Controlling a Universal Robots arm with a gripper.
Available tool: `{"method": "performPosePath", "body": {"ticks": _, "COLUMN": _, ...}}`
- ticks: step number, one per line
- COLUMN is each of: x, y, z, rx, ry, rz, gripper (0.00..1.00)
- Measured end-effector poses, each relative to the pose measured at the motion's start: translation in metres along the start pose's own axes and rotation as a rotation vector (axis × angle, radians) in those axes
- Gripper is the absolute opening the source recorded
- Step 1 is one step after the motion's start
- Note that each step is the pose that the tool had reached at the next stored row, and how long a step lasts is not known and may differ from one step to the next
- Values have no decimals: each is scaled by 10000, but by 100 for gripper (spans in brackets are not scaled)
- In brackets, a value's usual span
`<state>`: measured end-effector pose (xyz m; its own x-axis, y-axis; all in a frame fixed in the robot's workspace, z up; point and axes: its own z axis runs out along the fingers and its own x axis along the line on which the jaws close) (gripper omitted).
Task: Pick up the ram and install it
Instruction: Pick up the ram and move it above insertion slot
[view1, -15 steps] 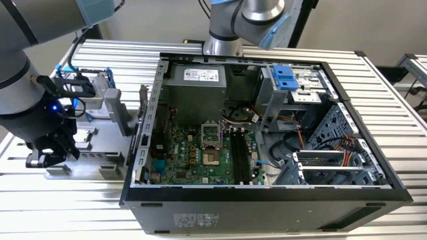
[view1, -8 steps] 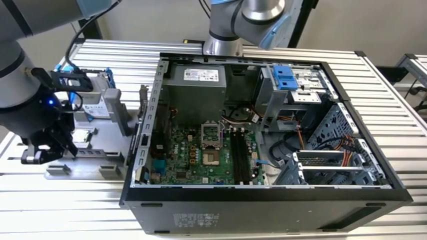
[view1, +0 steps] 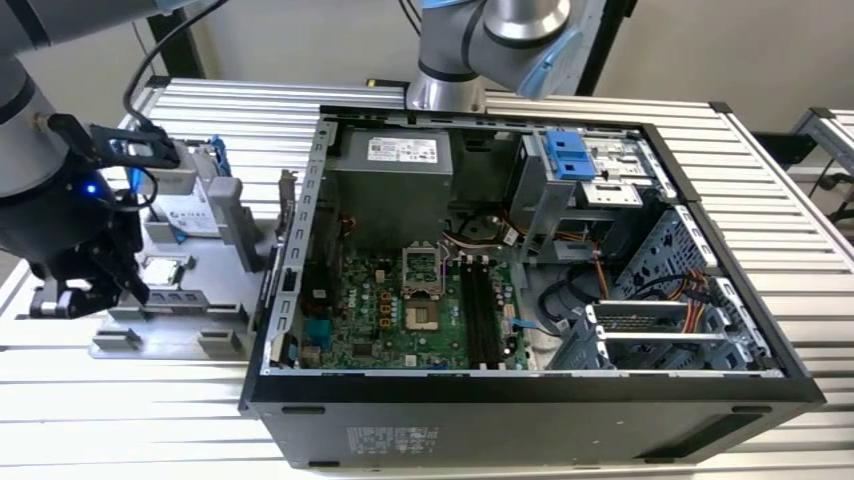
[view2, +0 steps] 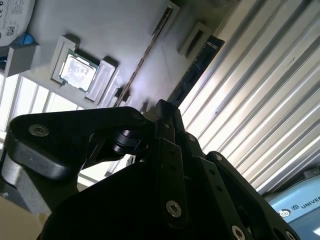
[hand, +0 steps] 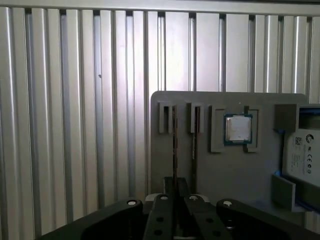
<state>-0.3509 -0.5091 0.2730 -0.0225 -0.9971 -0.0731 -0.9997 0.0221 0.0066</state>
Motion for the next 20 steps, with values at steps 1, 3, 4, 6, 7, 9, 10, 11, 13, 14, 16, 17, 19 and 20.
{"method": "performPosePath", "body": {"ticks": 1, "x": -2, "y": 0, "z": -18, "rx": 0, "ry": -1, "rz": 0, "gripper": 0}}
{"method": "performPosePath", "body": {"ticks": 3, "x": -4, "y": 0, "z": -55, "rx": 0, "ry": -1, "rz": 0, "gripper": 0}}
{"method": "performPosePath", "body": {"ticks": 4, "x": -5, "y": 1, "z": -72, "rx": 0, "ry": 0, "rz": 0, "gripper": 0}}
{"method": "performPosePath", "body": {"ticks": 6, "x": -8, "y": 1, "z": -103, "rx": 0, "ry": -1, "rz": 1, "gripper": 0}}
{"method": "performPosePath", "body": {"ticks": 7, "x": -9, "y": 1, "z": -115, "rx": 0, "ry": -1, "rz": 1, "gripper": 0}}
{"method": "performPosePath", "body": {"ticks": 9, "x": -11, "y": 1, "z": -143, "rx": 0, "ry": 0, "rz": 1, "gripper": 0}}
{"method": "performPosePath", "body": {"ticks": 10, "x": -12, "y": 2, "z": -157, "rx": 0, "ry": 0, "rz": 1, "gripper": 0}}
{"method": "performPosePath", "body": {"ticks": 11, "x": -13, "y": 2, "z": -171, "rx": 0, "ry": -1, "rz": 1, "gripper": 0}}
{"method": "performPosePath", "body": {"ticks": 13, "x": -15, "y": 2, "z": -194, "rx": 0, "ry": 0, "rz": 1, "gripper": 0}}
{"method": "performPosePath", "body": {"ticks": 14, "x": -16, "y": 2, "z": -205, "rx": 1, "ry": -1, "rz": 1, "gripper": 0}}
{"method": "performPosePath", "body": {"ticks": 16, "x": -18, "y": 2, "z": -239, "rx": 0, "ry": 0, "rz": 1, "gripper": 0}}
{"method": "performPosePath", "body": {"ticks": 17, "x": -19, "y": 2, "z": -259, "rx": 0, "ry": 0, "rz": 1, "gripper": 0}}
{"method": "performPosePath", "body": {"ticks": 19, "x": -22, "y": 3, "z": -297, "rx": 0, "ry": -1, "rz": 2, "gripper": 0}}
{"method": "performPosePath", "body": {"ticks": 20, "x": -24, "y": 3, "z": -314, "rx": 1, "ry": -1, "rz": 2, "gripper": 0}}
